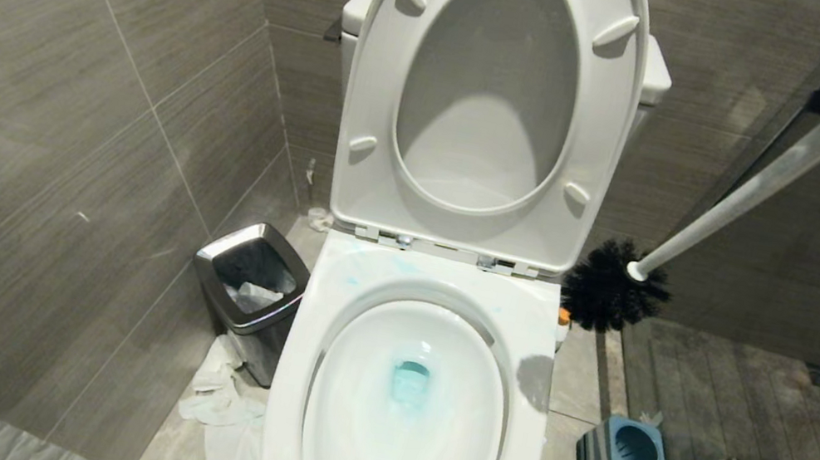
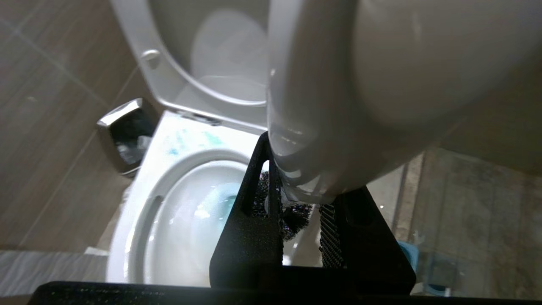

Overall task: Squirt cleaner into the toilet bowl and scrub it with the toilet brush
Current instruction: Scrub the toilet bowl

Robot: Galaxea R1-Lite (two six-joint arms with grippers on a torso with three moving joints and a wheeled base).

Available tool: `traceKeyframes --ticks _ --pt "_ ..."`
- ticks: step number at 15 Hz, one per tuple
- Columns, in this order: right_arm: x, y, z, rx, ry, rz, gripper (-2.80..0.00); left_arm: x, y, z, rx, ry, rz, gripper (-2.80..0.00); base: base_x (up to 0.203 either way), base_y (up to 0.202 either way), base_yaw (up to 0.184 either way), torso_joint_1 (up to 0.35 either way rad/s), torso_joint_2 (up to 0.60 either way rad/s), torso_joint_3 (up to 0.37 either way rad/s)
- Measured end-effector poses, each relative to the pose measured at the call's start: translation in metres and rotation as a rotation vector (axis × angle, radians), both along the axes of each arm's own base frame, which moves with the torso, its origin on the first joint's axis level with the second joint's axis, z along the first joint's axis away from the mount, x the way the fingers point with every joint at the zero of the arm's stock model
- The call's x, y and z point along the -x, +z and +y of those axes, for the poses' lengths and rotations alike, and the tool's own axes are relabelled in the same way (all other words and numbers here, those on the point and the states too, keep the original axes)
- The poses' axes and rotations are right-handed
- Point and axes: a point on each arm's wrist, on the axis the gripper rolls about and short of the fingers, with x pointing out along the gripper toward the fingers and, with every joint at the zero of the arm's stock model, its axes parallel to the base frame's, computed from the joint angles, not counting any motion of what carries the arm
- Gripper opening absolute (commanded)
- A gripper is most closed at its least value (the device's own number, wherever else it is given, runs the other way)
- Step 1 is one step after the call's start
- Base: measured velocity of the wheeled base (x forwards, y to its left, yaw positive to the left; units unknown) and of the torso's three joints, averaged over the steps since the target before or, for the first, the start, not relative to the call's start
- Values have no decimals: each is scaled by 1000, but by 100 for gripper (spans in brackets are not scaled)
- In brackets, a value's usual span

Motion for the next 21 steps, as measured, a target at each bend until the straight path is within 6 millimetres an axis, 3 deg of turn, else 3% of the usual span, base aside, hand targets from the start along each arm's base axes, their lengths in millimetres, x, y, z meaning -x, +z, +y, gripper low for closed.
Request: traceKeyframes --ticks 6,12,18,21 --pt "-15 -20 42 15 79 77 -280 0 0 0 0 0 0 -280 0 0 0 1 2 200" --pt "-49 -47 81 36 74 169 -280 0 0 0 0 0 0 -280 0 0 0 1 3 121" --pt "-108 -105 139 64 116 207 -280 0 0 0 0 0 0 -280 0 0 0 0 0 0" --pt "-152 -142 146 82 93 252 -280 0 0 0 0 0 0 -280 0 0 0 0 0 0"
